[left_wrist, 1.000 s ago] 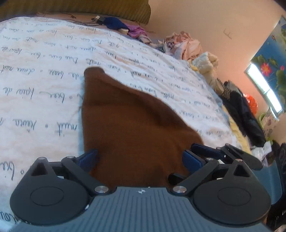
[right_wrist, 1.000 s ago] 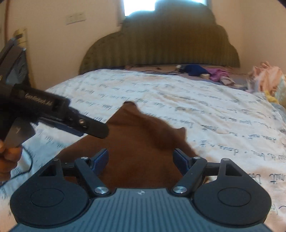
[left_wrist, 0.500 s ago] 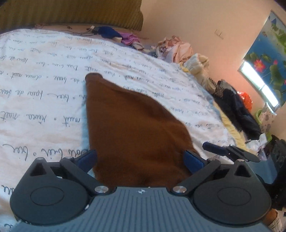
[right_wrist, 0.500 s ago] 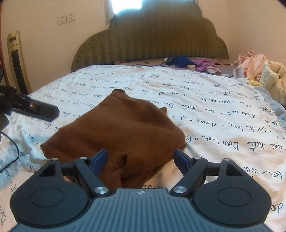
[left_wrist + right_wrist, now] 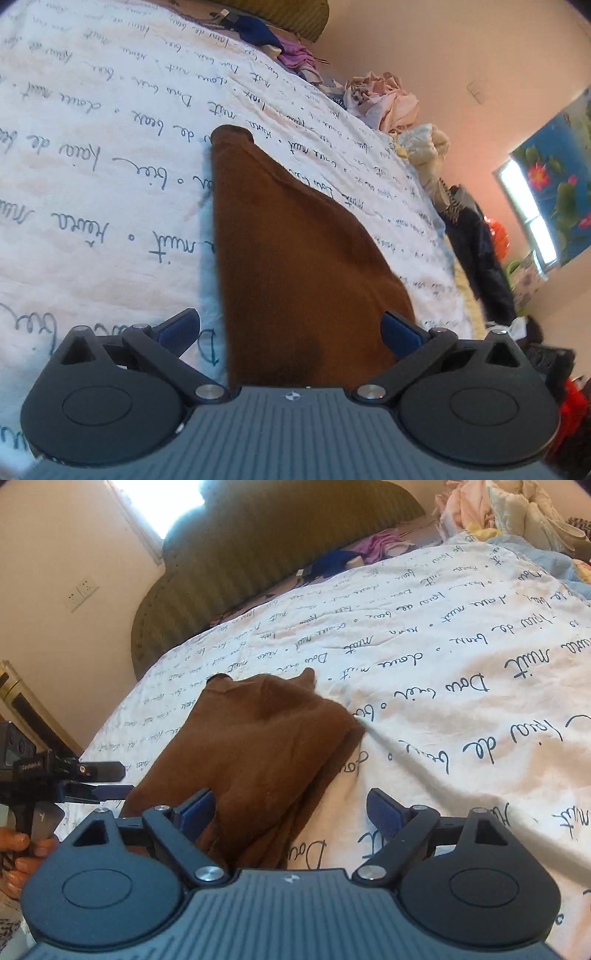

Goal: Fold small clothes

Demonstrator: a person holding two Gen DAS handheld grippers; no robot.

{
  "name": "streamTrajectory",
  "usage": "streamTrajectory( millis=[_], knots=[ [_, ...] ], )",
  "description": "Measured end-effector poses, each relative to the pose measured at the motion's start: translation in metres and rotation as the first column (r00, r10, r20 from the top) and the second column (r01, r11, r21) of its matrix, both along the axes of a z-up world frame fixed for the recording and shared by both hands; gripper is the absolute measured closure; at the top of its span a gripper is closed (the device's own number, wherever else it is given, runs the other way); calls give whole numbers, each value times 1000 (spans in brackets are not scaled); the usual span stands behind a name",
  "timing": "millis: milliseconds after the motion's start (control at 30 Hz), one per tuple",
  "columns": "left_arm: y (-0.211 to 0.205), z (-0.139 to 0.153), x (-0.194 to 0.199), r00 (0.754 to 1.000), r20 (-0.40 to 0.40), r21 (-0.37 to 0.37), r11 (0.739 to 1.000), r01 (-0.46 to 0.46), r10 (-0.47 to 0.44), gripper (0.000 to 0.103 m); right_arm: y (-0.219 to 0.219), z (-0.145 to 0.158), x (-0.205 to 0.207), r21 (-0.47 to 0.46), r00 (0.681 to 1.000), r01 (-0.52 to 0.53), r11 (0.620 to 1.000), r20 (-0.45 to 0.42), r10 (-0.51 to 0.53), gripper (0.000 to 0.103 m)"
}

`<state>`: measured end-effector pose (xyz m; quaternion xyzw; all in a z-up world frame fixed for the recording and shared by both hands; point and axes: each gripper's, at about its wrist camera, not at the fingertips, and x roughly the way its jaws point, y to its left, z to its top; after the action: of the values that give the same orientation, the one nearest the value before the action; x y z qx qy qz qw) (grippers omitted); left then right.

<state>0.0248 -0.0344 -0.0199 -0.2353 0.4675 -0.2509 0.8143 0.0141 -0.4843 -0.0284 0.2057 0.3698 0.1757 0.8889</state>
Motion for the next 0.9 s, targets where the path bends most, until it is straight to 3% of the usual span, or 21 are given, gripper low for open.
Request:
streamTrajectory(
  millis=[100, 167, 333, 400, 500, 600, 633, 667, 800, 900],
  knots=[
    [-6, -18, 18, 998, -55, -93, 996, 11, -16, 0, 1, -6, 22, 70, 1000, -5, 998, -26, 7, 13],
    [-14, -30, 25, 996, -94, -96, 995, -4, -5, 0, 8, -12, 30, 108, 999, 11, 994, -48, -5, 13],
    [-26, -36, 34, 996, -94, -118, 993, -2, -9, 0, 16, -26, 45, 161, 996, 58, 985, -79, -46, 11],
    [-26, -37, 34, 993, -113, -135, 991, 8, -23, 0, 25, -22, 46, 104, 995, 42, 994, -93, -33, 10],
    [-21, -34, 24, 990, -125, -130, 990, 51, -67, 1, 54, -14, 10, 16, 995, -34, 999, -98, 35, 8],
    [-23, -30, 13, 992, -113, -35, 998, 51, -54, 15, 72, -12, -4, -107, 996, -70, 992, -62, 63, 8],
    [-28, -25, 11, 993, -107, 33, 998, 51, -47, 30, 79, -15, 0, -139, 997, -64, 988, -59, 56, 8],
    [-34, -20, 7, 994, -95, 109, 993, 56, -46, 36, 82, -15, 2, -145, 997, -54, 988, -62, 45, 8],
    [-43, -13, -16, 992, -68, 215, 969, 120, -108, 29, 97, -18, -15, -201, 995, -54, 978, -88, 36, 8],
    [-35, -13, -39, 990, -13, 277, 951, 137, -139, 29, 109, -21, -66, -343, 995, -102, 934, -49, 90, 7]
  ],
)
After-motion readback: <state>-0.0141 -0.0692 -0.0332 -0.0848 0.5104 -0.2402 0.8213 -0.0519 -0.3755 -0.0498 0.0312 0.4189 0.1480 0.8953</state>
